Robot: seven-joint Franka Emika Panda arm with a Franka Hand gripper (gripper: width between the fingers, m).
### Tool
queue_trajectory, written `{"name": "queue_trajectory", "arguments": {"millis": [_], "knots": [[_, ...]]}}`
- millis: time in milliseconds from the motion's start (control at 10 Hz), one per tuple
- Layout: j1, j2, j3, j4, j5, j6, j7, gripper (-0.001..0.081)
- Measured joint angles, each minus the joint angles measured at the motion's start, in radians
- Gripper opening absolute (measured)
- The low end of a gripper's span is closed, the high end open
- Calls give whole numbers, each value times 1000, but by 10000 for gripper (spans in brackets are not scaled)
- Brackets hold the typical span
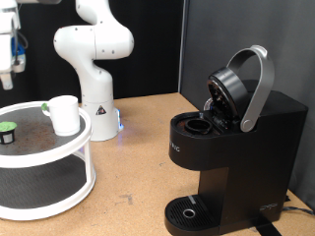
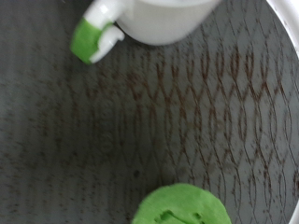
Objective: Make a cup of coffee with the keurig machine
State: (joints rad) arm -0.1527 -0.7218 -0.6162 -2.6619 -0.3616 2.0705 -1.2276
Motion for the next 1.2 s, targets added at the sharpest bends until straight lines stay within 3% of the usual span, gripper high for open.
{"name": "queue_trajectory", "arguments": {"millis": [400,700,1200], "knots": [[4,156,-40,-5,-2,172,9,807],[45,259,-63,-3,20,250,-17,807],[60,311,-85,-13,22,291,-61,807]]}}
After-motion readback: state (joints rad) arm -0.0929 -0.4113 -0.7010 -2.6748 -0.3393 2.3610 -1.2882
